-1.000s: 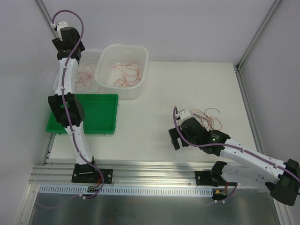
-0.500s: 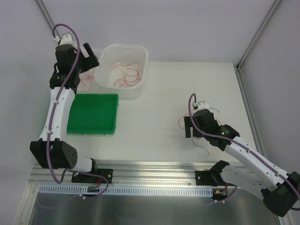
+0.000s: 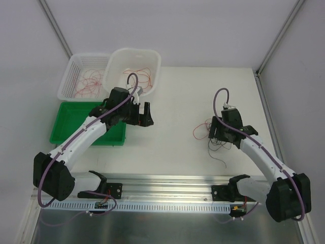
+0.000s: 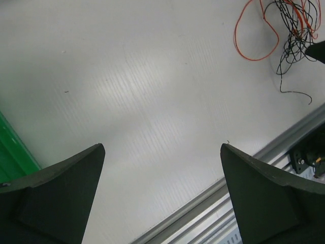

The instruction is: Untangle the cables

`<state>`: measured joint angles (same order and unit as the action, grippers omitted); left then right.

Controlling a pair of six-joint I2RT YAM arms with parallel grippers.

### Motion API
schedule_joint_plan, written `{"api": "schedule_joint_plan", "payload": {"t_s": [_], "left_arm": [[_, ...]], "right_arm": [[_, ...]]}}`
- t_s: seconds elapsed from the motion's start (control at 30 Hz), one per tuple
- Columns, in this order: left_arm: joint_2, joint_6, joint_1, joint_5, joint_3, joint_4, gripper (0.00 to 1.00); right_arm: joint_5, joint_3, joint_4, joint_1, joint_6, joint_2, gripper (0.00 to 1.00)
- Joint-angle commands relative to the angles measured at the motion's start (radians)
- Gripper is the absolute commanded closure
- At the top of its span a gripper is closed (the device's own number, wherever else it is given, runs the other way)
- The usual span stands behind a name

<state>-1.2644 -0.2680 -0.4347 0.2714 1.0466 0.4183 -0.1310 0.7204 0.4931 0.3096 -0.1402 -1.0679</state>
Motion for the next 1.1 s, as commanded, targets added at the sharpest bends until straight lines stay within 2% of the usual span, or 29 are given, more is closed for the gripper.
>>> {"api": "schedule_joint_plan", "payload": {"t_s": [0.0, 0.1, 0.2, 0.3, 0.37, 0.4, 0.47, 0.57, 0.7, 0.83, 1.07], "left_arm": [[0.002, 0.01, -0.012, 0.095, 0.012, -0.004, 0.01], [-0.018, 0.009, -0.019, 0.111, 0.01, 0.0, 0.01], [-0.023, 0.015, -0.019, 0.094, 0.01, 0.014, 0.01], [-0.021, 0.015, -0.019, 0.094, 0.013, 0.016, 0.01], [-0.024, 0.01, -0.019, 0.104, 0.013, 0.017, 0.01], [-0.024, 0.01, -0.019, 0.109, 0.013, 0.017, 0.01], [-0.035, 0.004, -0.019, 0.123, 0.015, 0.017, 0.01], [-0.043, 0.001, -0.021, 0.14, 0.016, 0.016, 0.01], [-0.041, 0.004, -0.024, 0.141, 0.016, 0.017, 0.01], [-0.035, 0.009, -0.026, 0.137, 0.016, 0.016, 0.01], [-0.035, 0.013, -0.035, 0.182, 0.023, 0.01, 0.01]], "right_arm": [[0.034, -0.022, -0.126, -0.013, -0.059, -0.091, 0.29], [0.036, -0.032, -0.175, -0.013, -0.071, -0.18, 0.32], [0.045, -0.042, -0.218, -0.006, -0.064, -0.228, 0.42], [0.053, -0.035, -0.226, 0.035, -0.029, -0.228, 0.66], [0.053, 0.002, -0.197, 0.074, 0.01, -0.222, 0.76], [0.05, 0.014, -0.185, 0.116, 0.019, -0.218, 0.9], [0.056, 0.059, -0.145, 0.178, 0.045, -0.189, 0.99], [0.099, 0.12, -0.067, 0.239, 0.076, -0.126, 0.99], [0.097, 0.275, 0.065, 0.319, 0.134, -0.032, 0.99], [0.123, 0.424, 0.127, 0.358, 0.209, 0.049, 0.99], [0.298, 0.436, 0.138, 0.358, 0.261, 0.102, 0.99]]}}
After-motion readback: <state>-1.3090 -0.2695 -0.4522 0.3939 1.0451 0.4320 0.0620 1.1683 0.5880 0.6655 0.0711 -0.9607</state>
